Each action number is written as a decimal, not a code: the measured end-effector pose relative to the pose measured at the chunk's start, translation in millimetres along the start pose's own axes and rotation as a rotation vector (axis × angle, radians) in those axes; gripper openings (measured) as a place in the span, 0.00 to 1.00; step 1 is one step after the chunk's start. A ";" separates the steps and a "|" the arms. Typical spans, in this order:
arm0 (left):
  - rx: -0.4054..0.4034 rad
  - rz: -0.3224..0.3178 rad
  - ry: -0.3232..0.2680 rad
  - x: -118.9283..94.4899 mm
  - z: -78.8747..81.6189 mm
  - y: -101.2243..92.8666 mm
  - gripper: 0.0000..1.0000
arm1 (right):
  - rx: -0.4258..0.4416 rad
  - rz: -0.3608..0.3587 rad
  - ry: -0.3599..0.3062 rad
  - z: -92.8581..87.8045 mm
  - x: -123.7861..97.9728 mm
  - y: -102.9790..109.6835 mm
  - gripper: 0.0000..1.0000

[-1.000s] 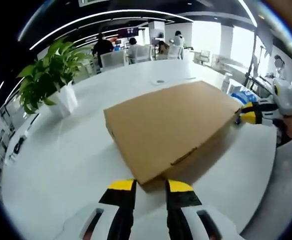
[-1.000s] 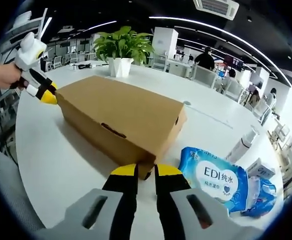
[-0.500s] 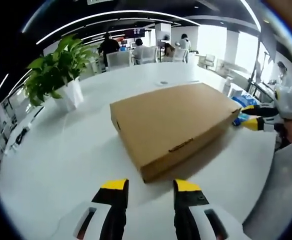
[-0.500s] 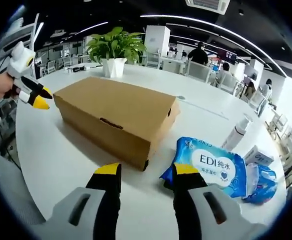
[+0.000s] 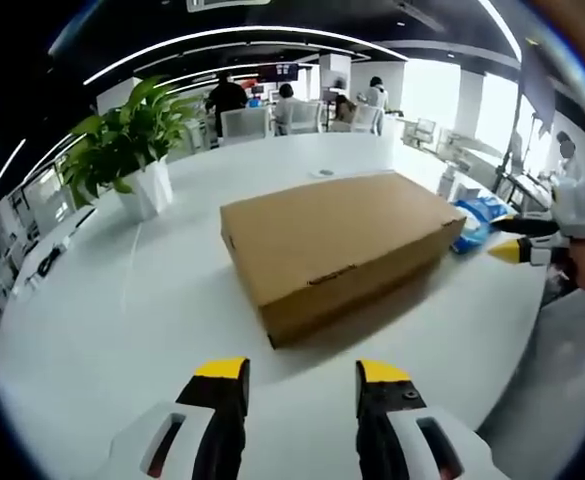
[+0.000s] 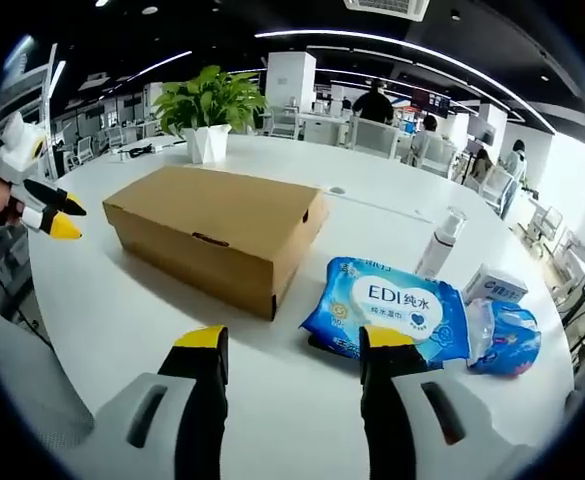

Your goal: Operate the shoe box by opening the lid, removing the specified soft item, and placing it in the target area until the item is outside and the box remains undamaged.

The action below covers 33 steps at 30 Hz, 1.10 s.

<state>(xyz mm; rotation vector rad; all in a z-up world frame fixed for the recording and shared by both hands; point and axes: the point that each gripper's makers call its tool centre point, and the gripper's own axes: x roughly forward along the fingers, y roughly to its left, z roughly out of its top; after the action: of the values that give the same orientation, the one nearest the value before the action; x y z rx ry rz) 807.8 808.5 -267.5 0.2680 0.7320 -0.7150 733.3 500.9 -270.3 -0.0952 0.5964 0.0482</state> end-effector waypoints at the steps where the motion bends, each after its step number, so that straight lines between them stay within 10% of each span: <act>1: -0.004 -0.004 -0.005 -1.3 0.4 -2.4 0.44 | 0.005 -0.006 -0.006 0.0 -4.5 -2.4 0.51; 33: -0.039 -0.066 -0.077 -41.3 -5.2 -95.2 0.48 | 0.089 -0.125 -0.047 -32.9 -107.1 -79.7 0.64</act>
<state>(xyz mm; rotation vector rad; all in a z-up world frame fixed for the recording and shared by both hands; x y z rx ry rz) 719.0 761.6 -241.1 0.1800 0.6831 -0.7691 632.3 416.3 -231.0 -0.0451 0.5436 -0.0973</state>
